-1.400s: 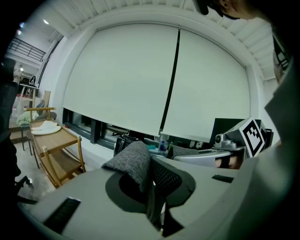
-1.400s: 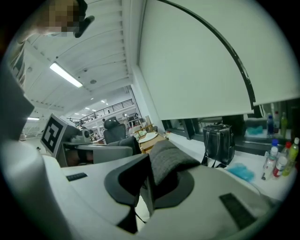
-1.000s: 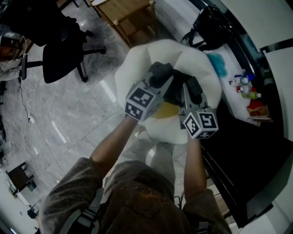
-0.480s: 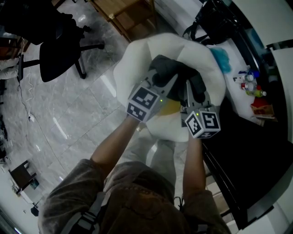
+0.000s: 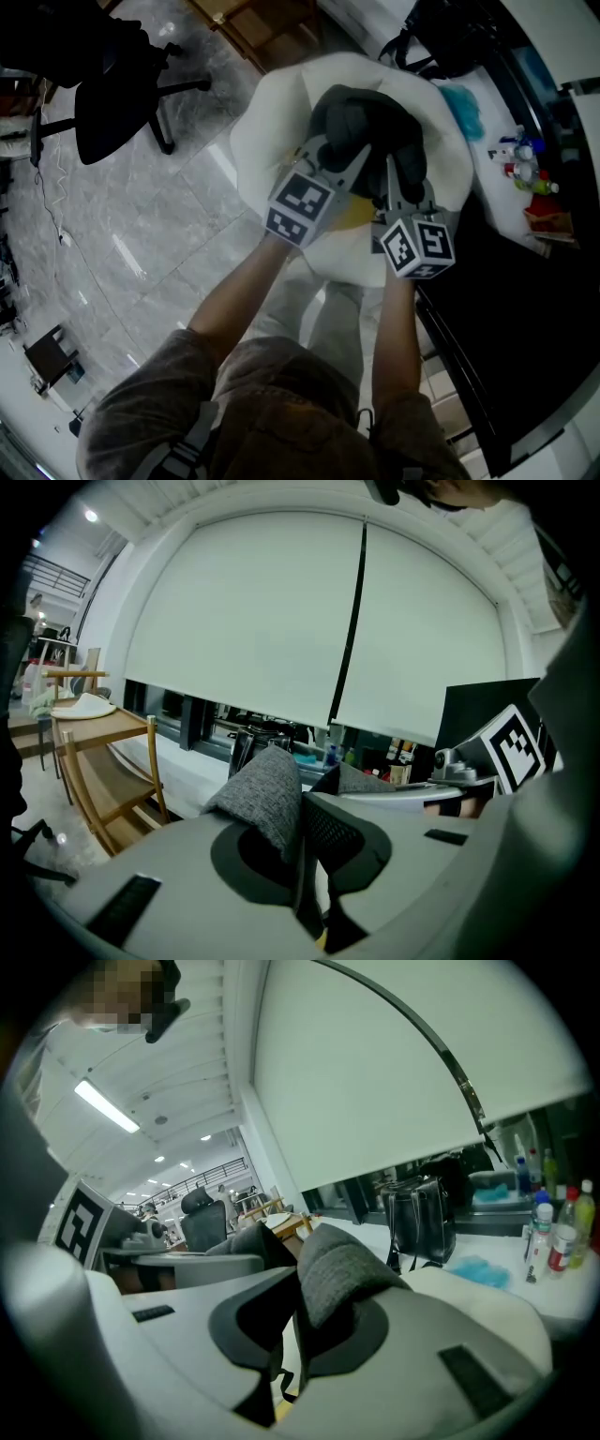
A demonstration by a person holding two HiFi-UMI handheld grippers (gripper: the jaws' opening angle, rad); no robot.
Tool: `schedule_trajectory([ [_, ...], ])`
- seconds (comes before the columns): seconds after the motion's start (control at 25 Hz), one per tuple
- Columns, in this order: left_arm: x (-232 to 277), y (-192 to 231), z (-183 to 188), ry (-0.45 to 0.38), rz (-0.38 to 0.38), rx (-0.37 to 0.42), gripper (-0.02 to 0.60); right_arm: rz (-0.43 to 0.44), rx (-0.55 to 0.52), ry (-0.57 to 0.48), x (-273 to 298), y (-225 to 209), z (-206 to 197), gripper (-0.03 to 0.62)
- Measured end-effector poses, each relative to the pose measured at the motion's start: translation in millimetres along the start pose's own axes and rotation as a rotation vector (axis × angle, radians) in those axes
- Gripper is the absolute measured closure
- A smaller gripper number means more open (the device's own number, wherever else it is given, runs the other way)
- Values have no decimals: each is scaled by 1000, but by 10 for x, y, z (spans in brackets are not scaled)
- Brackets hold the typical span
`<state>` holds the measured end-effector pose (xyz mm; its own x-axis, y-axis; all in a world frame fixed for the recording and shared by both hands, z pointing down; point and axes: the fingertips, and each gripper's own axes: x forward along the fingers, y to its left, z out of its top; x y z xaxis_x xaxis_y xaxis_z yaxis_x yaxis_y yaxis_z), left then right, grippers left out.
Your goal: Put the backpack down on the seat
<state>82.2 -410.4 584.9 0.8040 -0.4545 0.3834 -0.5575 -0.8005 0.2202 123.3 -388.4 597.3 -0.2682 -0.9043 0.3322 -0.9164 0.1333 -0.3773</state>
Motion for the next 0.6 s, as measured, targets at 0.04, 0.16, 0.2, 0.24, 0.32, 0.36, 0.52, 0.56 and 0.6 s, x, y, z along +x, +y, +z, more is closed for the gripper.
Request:
schedule_trajectory([
  [0.04, 22, 8, -34, 0, 1, 0, 547, 0, 1, 0, 16, -12, -29, 563],
  [0.16, 99, 42, -110, -7, 13, 6, 546, -3, 0, -1, 66, -64, -112, 563],
  [0.2, 128, 53, -127, -12, 17, 7, 546, -5, -2, -3, 81, -89, -132, 563],
  [0.24, 156, 62, -143, -17, 20, 9, 546, -7, -4, -5, 98, -111, -150, 563],
  [0.32, 210, 78, -182, -26, 24, 14, 546, -10, -8, -11, 140, -146, -184, 563],
  [0.36, 236, 91, -209, -28, 25, 17, 546, -10, -12, -13, 170, -159, -206, 563],
  [0.52, 313, 150, -394, -18, 35, 23, 546, -18, -22, -6, 271, -215, -360, 562],
  [0.56, 329, 158, -448, -14, 38, 23, 546, -18, -23, -3, 282, -230, -399, 562],
  [0.6, 345, 166, -502, -11, 41, 24, 546, -17, -25, 0, 295, -242, -436, 562],
])
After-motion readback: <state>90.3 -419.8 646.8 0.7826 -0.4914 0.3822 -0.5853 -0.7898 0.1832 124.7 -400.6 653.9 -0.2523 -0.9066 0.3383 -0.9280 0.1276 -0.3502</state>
